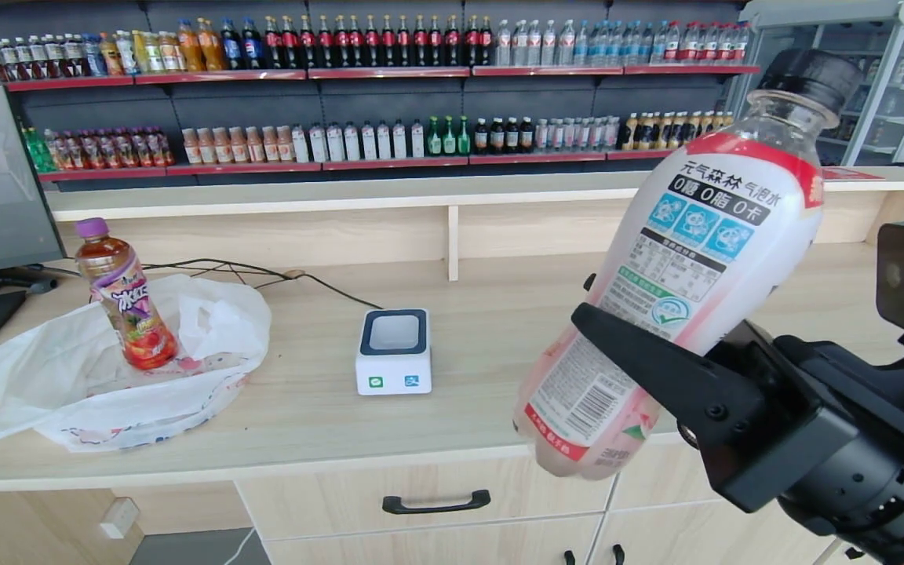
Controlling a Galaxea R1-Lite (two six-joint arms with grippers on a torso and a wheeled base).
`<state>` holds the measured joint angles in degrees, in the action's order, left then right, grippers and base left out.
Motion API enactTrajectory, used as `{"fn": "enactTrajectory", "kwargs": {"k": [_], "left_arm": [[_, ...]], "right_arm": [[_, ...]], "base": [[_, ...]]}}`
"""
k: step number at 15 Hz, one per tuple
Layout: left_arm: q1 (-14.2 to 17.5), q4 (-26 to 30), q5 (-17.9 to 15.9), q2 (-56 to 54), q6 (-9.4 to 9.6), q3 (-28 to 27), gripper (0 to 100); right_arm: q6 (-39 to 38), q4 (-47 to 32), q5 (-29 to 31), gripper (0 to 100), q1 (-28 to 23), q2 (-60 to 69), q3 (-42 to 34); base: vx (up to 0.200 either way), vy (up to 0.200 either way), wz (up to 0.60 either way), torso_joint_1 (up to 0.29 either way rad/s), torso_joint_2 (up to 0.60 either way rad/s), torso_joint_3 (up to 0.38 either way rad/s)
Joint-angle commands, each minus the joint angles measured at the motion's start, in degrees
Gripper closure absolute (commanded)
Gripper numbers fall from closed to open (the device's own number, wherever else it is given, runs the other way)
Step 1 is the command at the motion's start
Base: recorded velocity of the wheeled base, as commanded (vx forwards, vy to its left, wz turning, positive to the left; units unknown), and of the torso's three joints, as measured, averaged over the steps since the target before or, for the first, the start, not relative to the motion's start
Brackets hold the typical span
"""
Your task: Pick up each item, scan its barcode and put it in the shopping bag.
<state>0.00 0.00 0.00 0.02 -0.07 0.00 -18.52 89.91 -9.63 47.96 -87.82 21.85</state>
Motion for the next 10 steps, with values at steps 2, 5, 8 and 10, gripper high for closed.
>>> {"fn": "enactTrajectory", "kwargs": {"k": [2, 5, 8, 10], "left_arm": [[0.00, 0.00, 0.00, -0.02, -0.01, 0.00, 0], [0.00, 0.00, 0.00, -0.02, -0.01, 0.00, 0], [0.00, 0.00, 0.00, -0.02, -0.01, 0.00, 0], [0.00, 0.00, 0.00, -0.02, -0.01, 0.00, 0]], "right_arm": [[3.40, 0.09, -0.04, 100, -2.69, -0.33, -3.39], [12.63, 0.09, 1.46, 100, -5.24, 0.19, -11.12], [17.37, 0.09, 6.38, 100, -11.04, -0.07, -12.18], [17.81, 0.09, 12.00, 100, -12.10, -1.30, -11.39]], "base": [[0.000, 0.000, 0.00, 0.000, 0.00, 0.000], [0.000, 0.000, 0.00, 0.000, 0.00, 0.000], [0.000, 0.000, 0.00, 0.000, 0.00, 0.000], [0.000, 0.000, 0.00, 0.000, 0.00, 0.000]]}}
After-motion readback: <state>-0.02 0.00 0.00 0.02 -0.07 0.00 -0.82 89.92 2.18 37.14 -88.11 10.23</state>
